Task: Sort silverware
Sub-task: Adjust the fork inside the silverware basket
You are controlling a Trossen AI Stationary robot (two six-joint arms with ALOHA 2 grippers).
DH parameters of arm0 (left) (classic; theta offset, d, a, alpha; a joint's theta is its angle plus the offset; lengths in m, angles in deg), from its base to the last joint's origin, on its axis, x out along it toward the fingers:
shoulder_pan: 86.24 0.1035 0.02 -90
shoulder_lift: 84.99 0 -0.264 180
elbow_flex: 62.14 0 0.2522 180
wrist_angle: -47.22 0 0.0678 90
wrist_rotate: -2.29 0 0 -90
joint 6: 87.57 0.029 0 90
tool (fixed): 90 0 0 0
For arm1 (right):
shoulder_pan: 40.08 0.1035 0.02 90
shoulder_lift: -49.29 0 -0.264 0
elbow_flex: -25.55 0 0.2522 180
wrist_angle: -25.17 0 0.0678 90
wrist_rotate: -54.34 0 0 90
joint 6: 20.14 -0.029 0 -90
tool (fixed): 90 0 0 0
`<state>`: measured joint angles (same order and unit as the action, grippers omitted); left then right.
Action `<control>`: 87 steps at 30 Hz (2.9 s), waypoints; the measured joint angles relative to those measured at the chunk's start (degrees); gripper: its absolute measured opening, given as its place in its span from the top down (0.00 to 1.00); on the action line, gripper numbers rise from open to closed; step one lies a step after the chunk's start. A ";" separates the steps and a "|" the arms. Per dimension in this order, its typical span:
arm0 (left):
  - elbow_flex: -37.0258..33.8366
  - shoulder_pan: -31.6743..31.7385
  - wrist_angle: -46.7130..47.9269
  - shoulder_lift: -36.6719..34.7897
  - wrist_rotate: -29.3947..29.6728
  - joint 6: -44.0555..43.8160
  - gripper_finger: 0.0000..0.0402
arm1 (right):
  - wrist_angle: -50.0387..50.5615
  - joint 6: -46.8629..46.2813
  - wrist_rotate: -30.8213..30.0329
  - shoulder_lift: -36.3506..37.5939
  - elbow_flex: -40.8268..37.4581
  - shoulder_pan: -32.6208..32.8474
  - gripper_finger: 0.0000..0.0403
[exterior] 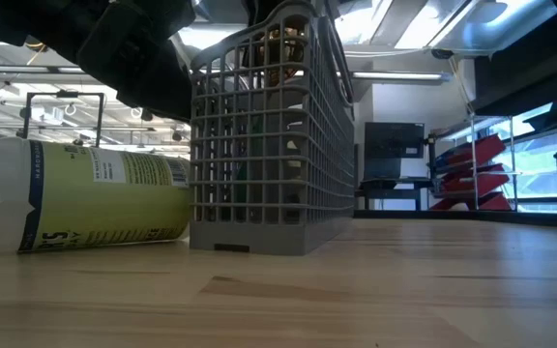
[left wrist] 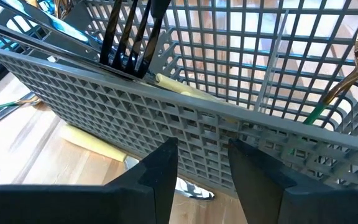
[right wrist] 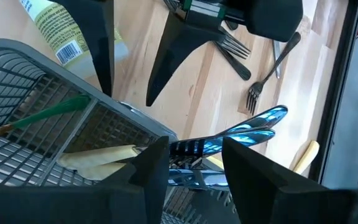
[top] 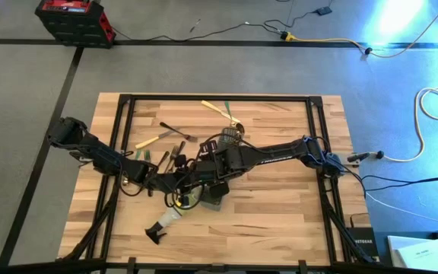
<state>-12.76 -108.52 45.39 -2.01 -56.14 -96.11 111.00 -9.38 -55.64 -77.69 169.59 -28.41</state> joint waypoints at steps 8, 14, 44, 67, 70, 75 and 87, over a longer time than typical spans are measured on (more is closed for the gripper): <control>0.00 0.00 0.09 0.00 0.26 0.00 0.68 | 0.09 0.53 -3.22 0.09 0.02 0.00 0.67; 0.00 0.02 0.09 0.00 0.26 0.02 0.68 | 0.04 1.55 -4.87 0.11 0.08 0.00 0.67; 0.07 0.23 -9.83 0.70 -4.81 4.39 0.68 | 11.77 -1.49 12.10 1.68 4.24 0.66 0.71; 0.04 1.05 -15.59 7.52 -7.72 4.46 0.68 | 9.14 0.63 16.43 -1.53 3.52 -0.65 1.00; 0.04 1.07 -15.39 7.52 -7.86 4.48 0.68 | 10.14 1.11 16.06 -2.00 3.52 -1.19 1.00; 0.04 1.07 -15.03 7.52 -7.91 4.48 0.68 | 10.69 1.14 13.94 -2.19 3.52 -1.20 1.00; 0.04 1.07 -15.08 7.52 -8.00 4.47 0.68 | 8.32 1.55 9.39 -2.19 3.52 -1.24 1.00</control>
<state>-12.72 -107.45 30.30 5.51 -64.14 -91.64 119.32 -7.82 -46.25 -79.87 173.11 -29.65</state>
